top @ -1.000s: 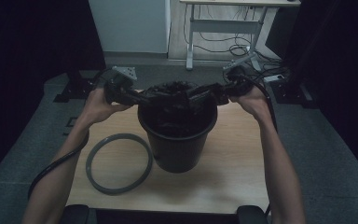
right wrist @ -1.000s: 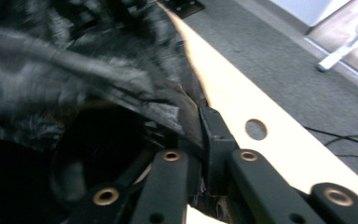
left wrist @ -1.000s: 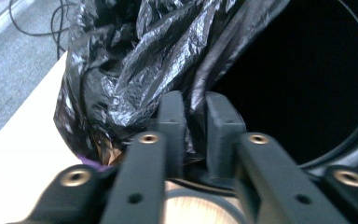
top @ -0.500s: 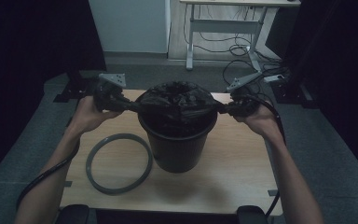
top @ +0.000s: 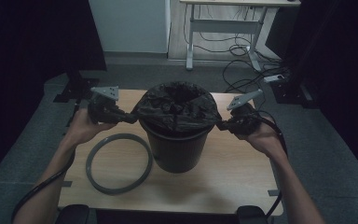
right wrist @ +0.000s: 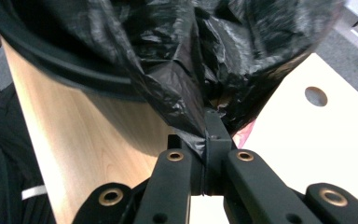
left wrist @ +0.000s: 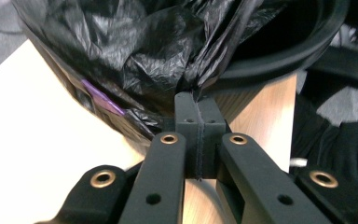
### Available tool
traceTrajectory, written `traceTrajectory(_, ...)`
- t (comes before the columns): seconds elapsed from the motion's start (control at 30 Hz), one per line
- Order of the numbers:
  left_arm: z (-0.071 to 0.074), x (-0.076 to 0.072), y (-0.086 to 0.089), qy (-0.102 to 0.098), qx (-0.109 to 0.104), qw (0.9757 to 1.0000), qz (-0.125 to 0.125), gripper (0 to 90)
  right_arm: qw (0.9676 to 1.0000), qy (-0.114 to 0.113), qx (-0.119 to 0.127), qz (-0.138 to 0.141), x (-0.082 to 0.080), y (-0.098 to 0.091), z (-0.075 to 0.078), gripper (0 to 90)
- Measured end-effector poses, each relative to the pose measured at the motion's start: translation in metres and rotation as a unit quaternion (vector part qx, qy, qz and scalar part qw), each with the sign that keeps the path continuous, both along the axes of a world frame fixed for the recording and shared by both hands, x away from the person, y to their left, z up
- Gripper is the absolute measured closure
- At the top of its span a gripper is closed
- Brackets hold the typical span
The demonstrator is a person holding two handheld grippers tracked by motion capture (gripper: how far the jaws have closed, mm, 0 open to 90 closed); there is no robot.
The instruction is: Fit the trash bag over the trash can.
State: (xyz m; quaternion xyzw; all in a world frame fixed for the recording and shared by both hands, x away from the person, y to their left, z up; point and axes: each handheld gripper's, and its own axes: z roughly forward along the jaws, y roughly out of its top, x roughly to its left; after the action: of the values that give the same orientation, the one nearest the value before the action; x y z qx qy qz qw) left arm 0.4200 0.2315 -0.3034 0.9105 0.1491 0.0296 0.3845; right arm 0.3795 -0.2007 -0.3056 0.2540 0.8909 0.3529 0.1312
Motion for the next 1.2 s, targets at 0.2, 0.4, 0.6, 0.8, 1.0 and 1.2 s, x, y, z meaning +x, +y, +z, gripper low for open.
traceTrajectory(0.2, -0.015, -0.002, -0.006, 0.007, 0.015, 0.9998, -0.013, 89.2, 0.9998, 0.004, -0.005, 0.017, -0.006, 0.013, -0.012, 88.9)
traceTrajectory(0.4, -0.027, -0.002, -0.014, 0.017, 0.015, 0.9994, -0.027, 89.2, 0.9998, 0.003, -0.006, 0.017, -0.011, 0.02, -0.02, 88.7)
traceTrajectory(0.6, -0.037, -0.004, -0.024, 0.018, 0.022, 0.9987, -0.042, 89.2, 0.9998, 0.0, -0.015, 0.011, -0.013, 0.024, -0.027, 88.7)
traceTrajectory(0.8, -0.041, -0.006, -0.028, 0.018, 0.028, 0.9983, -0.048, 89.3, 0.9997, -0.001, -0.024, 0.006, -0.014, 0.027, -0.032, 88.7)
traceTrajectory(1.0, -0.044, -0.006, -0.029, 0.024, 0.022, 0.9981, -0.053, 89.3, 0.9997, 0.011, -0.023, 0.001, -0.013, 0.028, -0.039, 88.6)
traceTrajectory(1.2, -0.047, -0.006, -0.027, 0.029, 0.01, 0.9981, -0.054, 89.2, 0.9996, 0.024, -0.012, -0.003, -0.01, 0.026, -0.045, 88.3)
